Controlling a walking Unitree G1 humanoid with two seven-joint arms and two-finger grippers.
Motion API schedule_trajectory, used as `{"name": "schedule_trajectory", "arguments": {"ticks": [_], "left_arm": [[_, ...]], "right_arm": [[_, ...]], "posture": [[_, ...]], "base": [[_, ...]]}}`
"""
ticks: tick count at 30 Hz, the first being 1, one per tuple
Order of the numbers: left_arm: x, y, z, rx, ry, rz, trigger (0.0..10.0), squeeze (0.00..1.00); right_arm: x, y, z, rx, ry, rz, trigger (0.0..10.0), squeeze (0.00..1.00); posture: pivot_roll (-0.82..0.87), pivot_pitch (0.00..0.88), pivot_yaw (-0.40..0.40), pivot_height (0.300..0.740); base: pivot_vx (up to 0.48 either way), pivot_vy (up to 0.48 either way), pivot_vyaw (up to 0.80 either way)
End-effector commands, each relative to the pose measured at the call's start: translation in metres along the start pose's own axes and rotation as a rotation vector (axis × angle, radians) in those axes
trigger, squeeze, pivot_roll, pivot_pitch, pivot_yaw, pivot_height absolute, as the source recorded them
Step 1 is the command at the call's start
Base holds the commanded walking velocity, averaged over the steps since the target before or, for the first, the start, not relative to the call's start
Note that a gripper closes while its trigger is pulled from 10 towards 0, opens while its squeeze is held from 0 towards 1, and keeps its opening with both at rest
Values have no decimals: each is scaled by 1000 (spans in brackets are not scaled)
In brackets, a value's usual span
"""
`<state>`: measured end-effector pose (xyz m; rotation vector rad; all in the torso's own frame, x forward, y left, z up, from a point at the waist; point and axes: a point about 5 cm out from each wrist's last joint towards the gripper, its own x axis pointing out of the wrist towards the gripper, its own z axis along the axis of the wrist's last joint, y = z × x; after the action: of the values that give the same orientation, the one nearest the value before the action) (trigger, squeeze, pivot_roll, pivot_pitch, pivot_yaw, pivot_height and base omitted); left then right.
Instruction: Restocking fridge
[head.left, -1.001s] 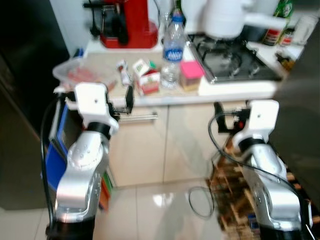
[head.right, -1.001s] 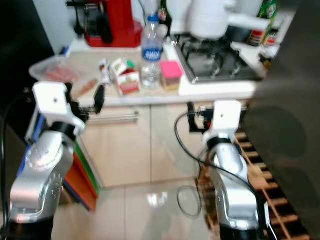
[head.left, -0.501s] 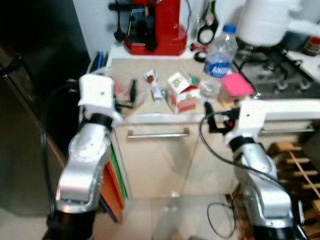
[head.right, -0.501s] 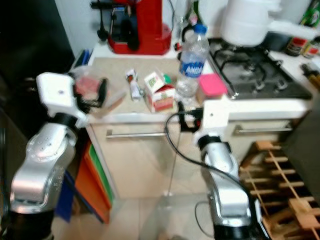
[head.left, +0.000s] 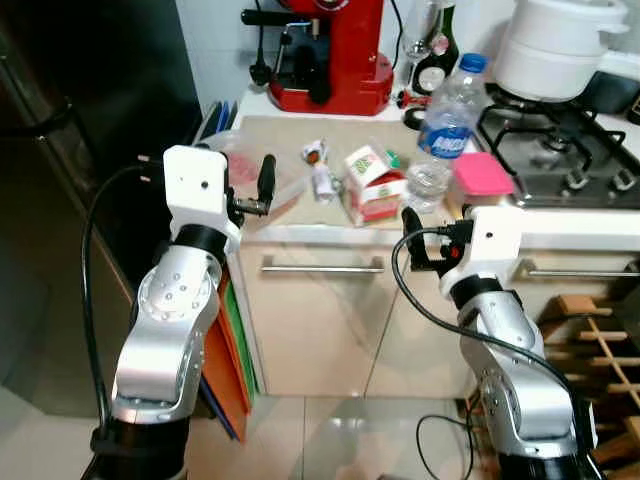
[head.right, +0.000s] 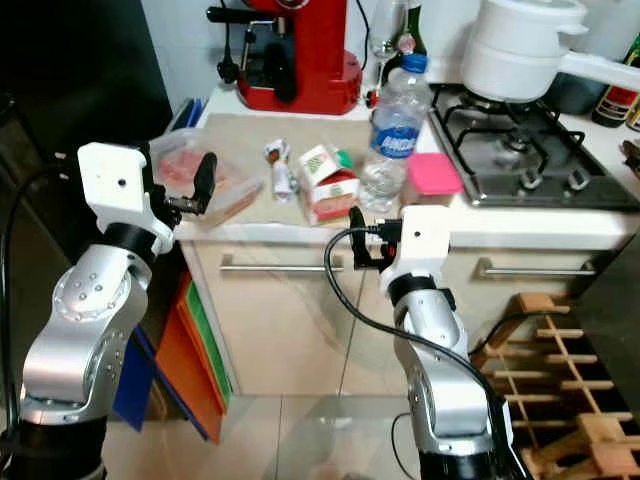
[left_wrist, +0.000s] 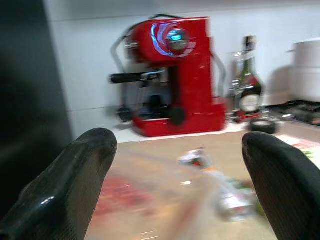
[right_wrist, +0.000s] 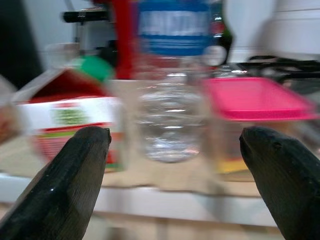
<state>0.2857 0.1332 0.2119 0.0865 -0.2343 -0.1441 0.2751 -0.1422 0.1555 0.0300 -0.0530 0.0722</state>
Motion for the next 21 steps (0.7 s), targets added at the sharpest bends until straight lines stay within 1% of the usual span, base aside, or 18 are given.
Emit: {"name": "schedule_trajectory", "arguments": {"ticks": [1,5,6,9,21], "left_arm": [[1,0,0,1,0,-9,10000,0],[1,2,0,-3,2,4,10000,0],[2,3,0,-18,1,12,10000,0],[2,4,0,-27,-1,22,10000,0],[-3,7,1,-44,-2,33,10000,0]], "right_arm": [[2,-3,0,-10,0,-23,10000,43],[3,-4,0,-13,0,-25,10000,47],[4,-4,0,-14,0,-26,10000,43],[5,-3,1,-15,-2,-23,10000,47],[11,1,1,19,-5,-8,10000,43]], "posture": [[14,0,14,740],[14,0,13,740],[15,0,13,740],[16,0,12,740],[34,0,20,740]], "base": [[289,-382,0],[300,-369,0],[0,0,0],[0,0,0],[0,0,0]]}}
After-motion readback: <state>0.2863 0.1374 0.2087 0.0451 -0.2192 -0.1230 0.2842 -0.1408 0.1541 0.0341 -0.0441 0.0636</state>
